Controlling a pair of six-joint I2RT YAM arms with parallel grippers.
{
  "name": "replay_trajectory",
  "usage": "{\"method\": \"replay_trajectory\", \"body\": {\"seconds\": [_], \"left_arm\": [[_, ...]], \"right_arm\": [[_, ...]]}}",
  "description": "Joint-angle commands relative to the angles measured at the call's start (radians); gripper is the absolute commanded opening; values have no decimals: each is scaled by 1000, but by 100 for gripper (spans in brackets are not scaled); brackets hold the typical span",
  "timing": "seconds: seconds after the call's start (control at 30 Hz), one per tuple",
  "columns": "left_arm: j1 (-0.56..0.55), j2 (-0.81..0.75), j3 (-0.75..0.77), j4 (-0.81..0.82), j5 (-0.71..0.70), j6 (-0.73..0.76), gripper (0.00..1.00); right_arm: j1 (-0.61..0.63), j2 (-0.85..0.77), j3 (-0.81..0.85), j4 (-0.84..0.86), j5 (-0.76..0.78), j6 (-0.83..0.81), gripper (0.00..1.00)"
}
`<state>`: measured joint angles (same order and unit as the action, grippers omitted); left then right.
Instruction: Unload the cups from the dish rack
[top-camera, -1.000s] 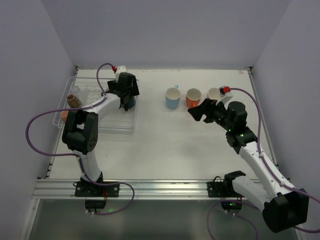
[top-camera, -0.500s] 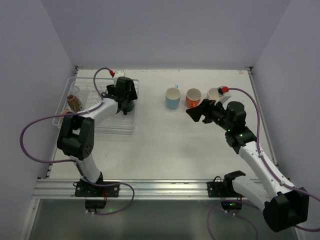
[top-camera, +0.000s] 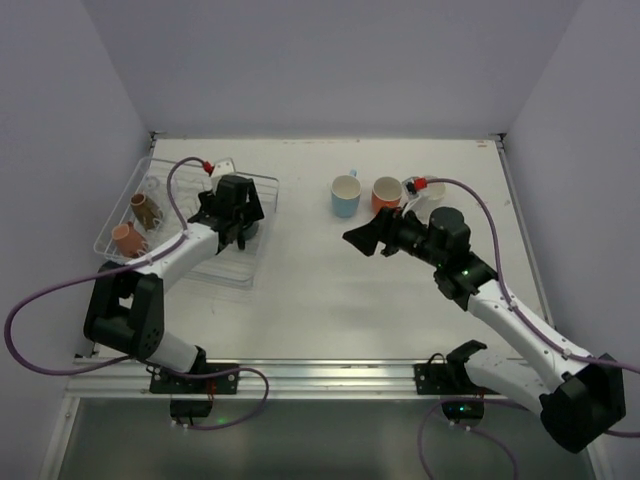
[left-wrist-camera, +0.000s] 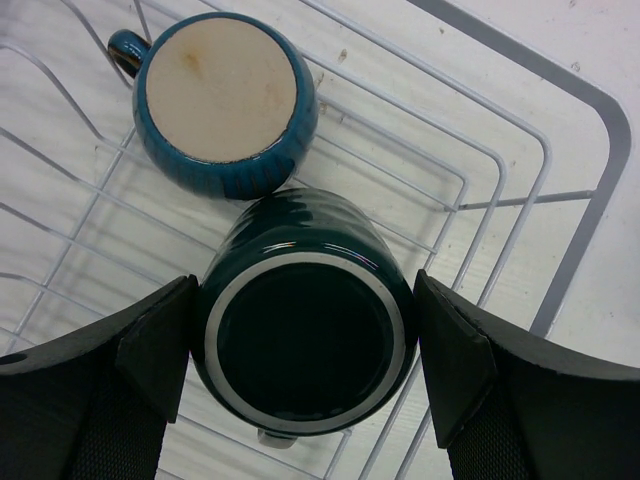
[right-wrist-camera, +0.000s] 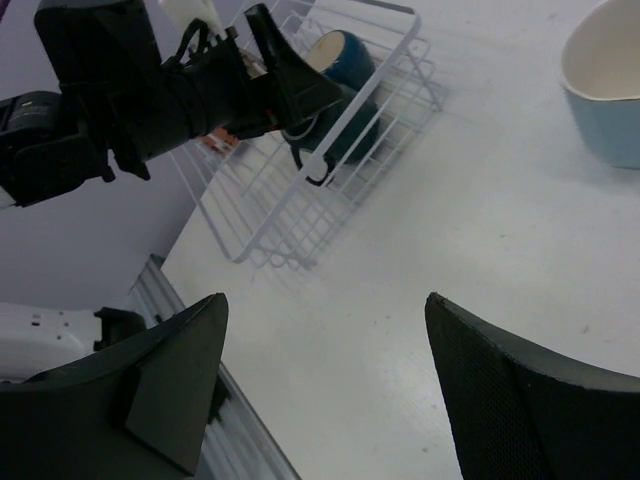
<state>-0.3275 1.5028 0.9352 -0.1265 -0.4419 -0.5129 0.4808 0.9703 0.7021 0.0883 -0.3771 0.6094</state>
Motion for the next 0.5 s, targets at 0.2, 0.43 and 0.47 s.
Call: {"method": "replay_trajectory", "body": {"seconds": [0.2, 0.43, 0.47], "left_arm": [[28, -136, -21, 18, -31, 1, 0], [35, -174, 17, 7, 87, -16, 0], [35, -187, 33, 2, 98, -22, 0]], "right_arm": [[171, 166, 144, 182, 23, 104, 82], [202, 240, 229, 172, 30, 93, 82], [206, 246, 234, 174, 32, 98, 82]]}}
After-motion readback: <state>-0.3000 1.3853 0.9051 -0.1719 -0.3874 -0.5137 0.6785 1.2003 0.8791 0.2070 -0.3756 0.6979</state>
